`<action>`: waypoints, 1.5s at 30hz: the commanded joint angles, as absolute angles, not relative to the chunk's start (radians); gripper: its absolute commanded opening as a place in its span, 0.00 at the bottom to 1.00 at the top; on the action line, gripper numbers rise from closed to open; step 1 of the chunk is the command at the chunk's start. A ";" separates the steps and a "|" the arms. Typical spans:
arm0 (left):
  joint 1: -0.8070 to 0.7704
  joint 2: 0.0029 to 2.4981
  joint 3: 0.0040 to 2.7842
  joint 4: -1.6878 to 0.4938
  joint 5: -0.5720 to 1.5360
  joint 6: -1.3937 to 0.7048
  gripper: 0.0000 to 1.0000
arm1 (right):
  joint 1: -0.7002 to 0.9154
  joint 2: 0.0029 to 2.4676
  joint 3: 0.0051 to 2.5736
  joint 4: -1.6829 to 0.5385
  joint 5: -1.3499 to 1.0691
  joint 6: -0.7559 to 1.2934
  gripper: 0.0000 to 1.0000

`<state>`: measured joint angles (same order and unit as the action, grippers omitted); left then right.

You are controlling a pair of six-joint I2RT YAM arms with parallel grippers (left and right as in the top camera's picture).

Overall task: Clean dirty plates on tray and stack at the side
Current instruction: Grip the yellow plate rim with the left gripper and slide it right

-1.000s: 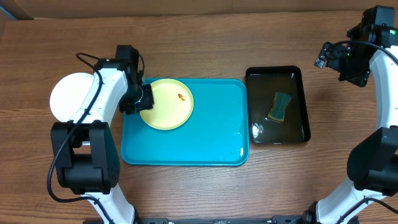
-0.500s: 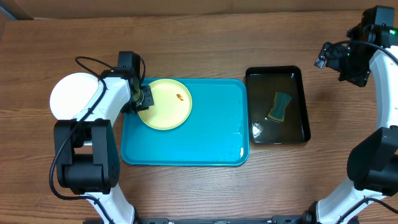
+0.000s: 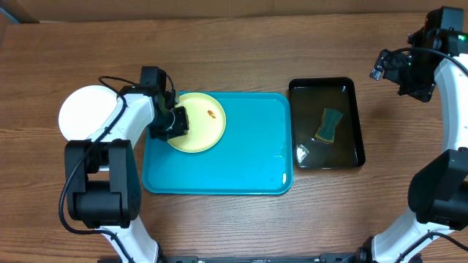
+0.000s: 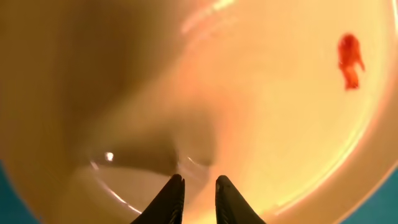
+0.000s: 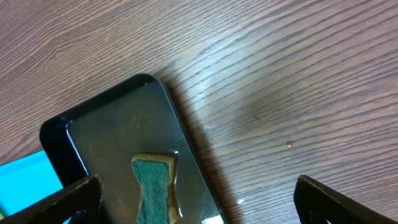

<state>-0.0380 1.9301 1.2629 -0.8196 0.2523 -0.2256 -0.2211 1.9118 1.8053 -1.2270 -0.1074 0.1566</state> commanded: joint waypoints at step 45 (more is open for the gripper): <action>-0.137 1.894 1.256 -0.978 0.083 -0.373 0.36 | -0.224 1.906 1.820 -1.224 -0.106 0.161 1.00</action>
<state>-0.1291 1.9133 1.2968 -0.9985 0.0406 -0.3748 -0.2211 1.9118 1.8053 -1.2270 -0.1070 0.1570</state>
